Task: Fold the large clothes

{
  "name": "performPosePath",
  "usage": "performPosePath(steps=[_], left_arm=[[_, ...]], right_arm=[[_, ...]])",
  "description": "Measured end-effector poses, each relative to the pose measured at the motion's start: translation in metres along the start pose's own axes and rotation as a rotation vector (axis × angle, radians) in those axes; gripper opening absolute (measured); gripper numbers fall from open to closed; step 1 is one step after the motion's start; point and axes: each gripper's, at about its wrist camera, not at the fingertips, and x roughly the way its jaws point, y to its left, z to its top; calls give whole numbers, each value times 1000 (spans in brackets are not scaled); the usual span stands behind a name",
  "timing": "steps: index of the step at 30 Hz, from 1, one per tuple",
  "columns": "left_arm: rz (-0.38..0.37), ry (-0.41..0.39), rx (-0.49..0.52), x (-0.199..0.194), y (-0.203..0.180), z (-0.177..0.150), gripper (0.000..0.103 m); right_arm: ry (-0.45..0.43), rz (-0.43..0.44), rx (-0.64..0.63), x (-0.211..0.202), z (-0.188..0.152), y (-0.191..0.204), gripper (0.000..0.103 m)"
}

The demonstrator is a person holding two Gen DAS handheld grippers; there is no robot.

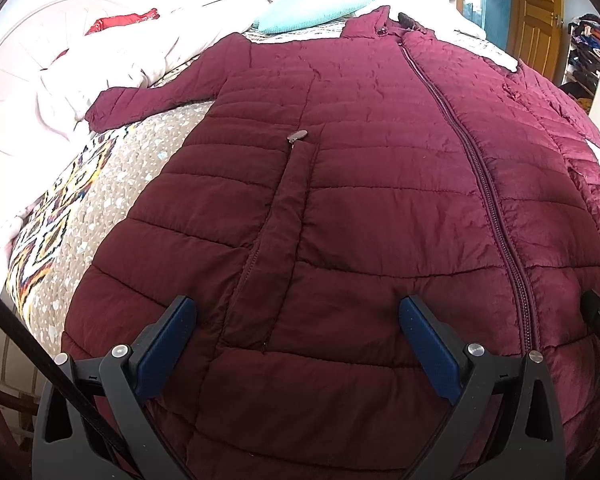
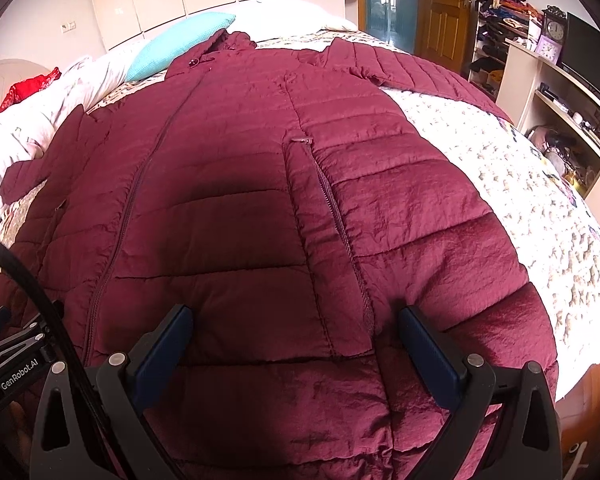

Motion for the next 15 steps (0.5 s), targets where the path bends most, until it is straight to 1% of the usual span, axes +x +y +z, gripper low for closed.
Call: performPosePath(steps=[6, 12, 15], left_arm=[[1, -3, 5, 0, -1, 1, 101], [17, -39, 42, -2, -5, -1, 101], [31, -28, 57, -2, -7, 2, 101]], right_arm=[[-6, -13, -8, -1, -1, 2, 103], [-7, -19, -14, -1, -2, 3, 103], [-7, -16, -14, -1, -2, 2, 103]])
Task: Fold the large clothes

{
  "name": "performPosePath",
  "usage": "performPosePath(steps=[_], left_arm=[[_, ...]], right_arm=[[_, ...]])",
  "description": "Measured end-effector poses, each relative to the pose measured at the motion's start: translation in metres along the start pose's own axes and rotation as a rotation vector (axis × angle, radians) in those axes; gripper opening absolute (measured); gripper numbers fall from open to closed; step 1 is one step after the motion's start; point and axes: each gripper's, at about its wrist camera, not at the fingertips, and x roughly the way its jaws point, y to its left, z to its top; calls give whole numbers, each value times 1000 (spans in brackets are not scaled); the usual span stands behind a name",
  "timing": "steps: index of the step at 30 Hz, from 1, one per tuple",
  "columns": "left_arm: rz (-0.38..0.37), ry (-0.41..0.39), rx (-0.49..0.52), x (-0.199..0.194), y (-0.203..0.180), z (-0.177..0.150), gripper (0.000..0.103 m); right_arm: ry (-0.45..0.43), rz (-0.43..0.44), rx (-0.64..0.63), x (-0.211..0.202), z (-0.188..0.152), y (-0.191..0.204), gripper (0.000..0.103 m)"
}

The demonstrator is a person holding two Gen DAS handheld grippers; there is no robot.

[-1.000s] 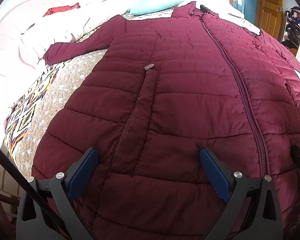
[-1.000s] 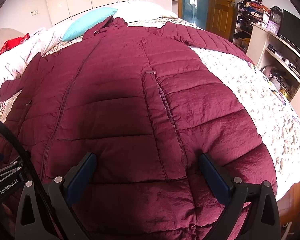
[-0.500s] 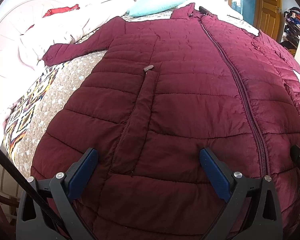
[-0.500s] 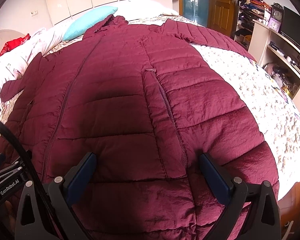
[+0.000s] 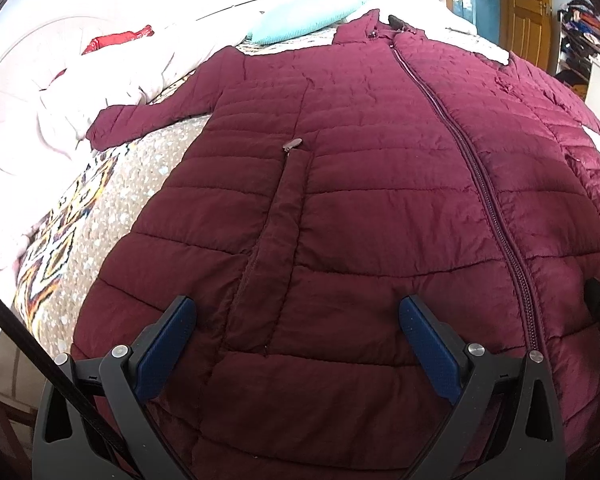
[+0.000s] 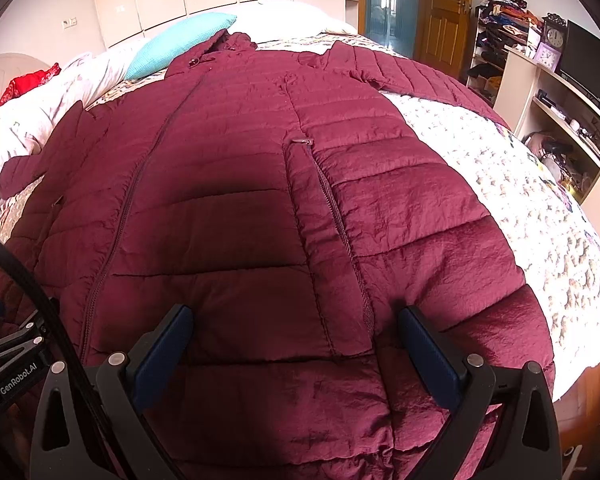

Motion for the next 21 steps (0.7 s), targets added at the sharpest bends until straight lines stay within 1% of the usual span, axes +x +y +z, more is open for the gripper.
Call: performPosePath(steps=[2, 7, 9, 11, 14, 18, 21], left_arm=[[-6, 25, 1, 1, 1, 4, 101], [-48, 116, -4, 9, 6, 15, 101], [-54, 136, 3, 10, 6, 19, 101], [-57, 136, 21, 6, 5, 23, 97], [-83, 70, 19, -17, 3, 33, 95], [-123, -71, -32, -74, 13, 49, 95], [-166, -142, -86, -117, 25, 65, 95]], right_arm=[[-1, 1, -2, 0, 0, 0, 103], [-2, 3, -2, 0, 0, -1, 103], [-3, 4, -3, 0, 0, -1, 103], [-3, 6, -5, 0, 0, -1, 103], [-4, 12, -7, 0, 0, -2, 103], [-8, 18, -15, 0, -1, -2, 103], [-9, 27, -24, 0, -2, -3, 103]])
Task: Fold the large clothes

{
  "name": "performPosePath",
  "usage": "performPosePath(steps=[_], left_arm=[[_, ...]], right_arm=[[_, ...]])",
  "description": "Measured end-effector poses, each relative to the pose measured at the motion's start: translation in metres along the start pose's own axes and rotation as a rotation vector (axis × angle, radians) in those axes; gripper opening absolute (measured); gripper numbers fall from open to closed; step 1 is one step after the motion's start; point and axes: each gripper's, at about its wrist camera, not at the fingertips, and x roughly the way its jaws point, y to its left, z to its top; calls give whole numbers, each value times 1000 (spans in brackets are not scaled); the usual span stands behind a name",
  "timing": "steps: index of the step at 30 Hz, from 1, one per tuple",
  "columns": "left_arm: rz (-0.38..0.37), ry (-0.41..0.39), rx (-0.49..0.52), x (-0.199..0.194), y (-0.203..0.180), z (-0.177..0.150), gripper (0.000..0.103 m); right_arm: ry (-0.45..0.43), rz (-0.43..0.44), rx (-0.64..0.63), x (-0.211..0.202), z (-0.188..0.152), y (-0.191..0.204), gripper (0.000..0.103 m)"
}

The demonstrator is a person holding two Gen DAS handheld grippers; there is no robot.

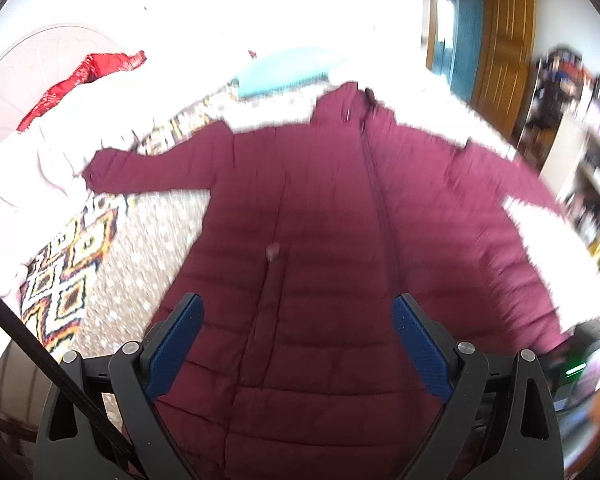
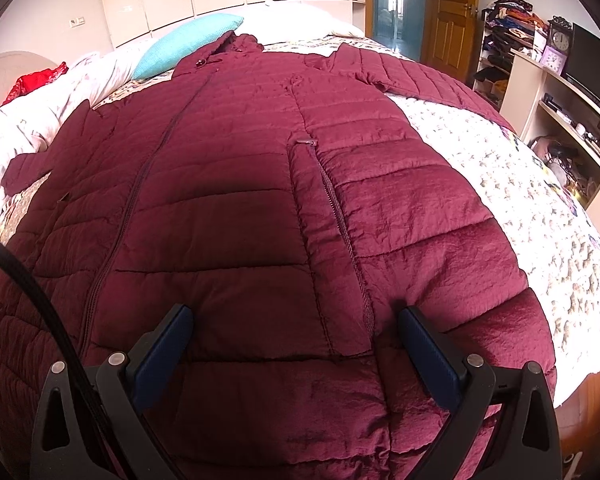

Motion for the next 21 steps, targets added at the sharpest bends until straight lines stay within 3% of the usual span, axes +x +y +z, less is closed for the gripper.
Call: performPosePath(steps=[10, 12, 16, 21], left_arm=[[-137, -281, -118, -139, 19, 96, 95], [-116, -336, -110, -166, 22, 111, 95], [-101, -369, -71, -204, 26, 138, 95], [10, -473, -70, -272, 58, 167, 95]], right_arm=[[19, 23, -19, 0, 1, -2, 103], [21, 29, -21, 0, 2, -2, 103], [4, 47, -20, -1, 0, -4, 103], [30, 64, -61, -3, 3, -3, 103]])
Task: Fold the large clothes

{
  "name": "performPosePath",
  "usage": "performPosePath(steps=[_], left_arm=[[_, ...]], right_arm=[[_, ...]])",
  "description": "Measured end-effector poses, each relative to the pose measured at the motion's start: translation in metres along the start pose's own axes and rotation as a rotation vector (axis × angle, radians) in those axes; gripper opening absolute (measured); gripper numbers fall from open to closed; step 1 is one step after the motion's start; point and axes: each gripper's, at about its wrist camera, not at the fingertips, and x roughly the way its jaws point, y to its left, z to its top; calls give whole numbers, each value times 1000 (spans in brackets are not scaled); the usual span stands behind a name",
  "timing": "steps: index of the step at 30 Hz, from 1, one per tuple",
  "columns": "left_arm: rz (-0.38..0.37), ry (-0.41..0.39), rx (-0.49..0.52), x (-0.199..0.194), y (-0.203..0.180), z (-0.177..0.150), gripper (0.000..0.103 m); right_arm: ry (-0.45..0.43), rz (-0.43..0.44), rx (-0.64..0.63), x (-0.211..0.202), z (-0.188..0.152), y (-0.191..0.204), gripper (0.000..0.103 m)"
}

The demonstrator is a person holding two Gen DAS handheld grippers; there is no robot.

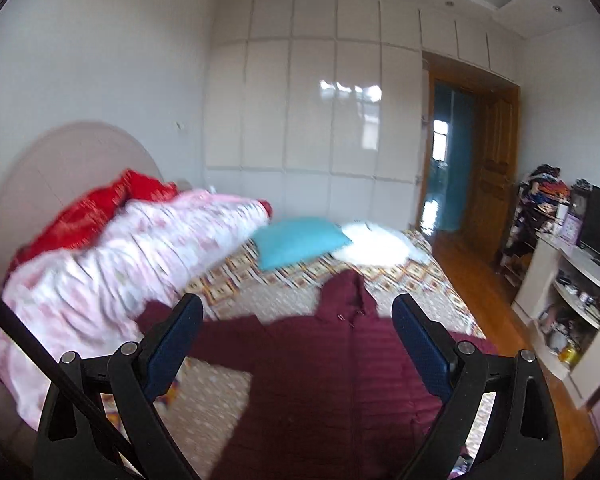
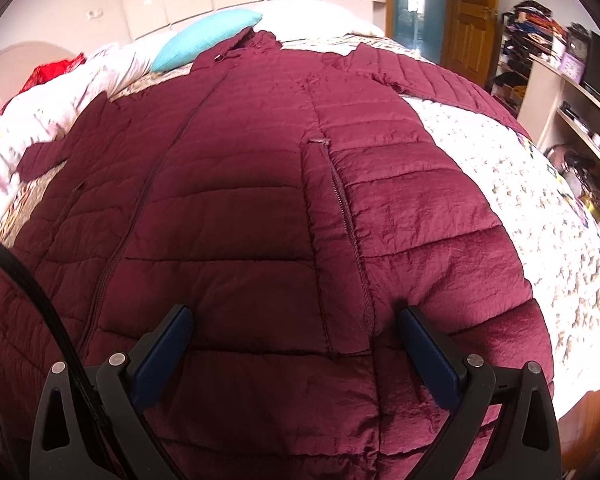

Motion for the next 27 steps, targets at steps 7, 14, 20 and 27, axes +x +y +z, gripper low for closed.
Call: performPosePath(steps=[7, 14, 20, 27], left_arm=[[128, -70, -5, -32, 60, 62, 95], [251, 29, -1, 48, 113, 41, 95], [270, 186, -48, 151, 157, -16, 95], [283, 318, -142, 272, 220, -100, 95]], right_arm=[[-41, 20, -27, -32, 22, -7, 99], [-183, 2, -49, -96, 91, -6, 99], [-243, 4, -33, -116, 142, 0, 99], [-186, 47, -44, -70, 146, 18, 99]])
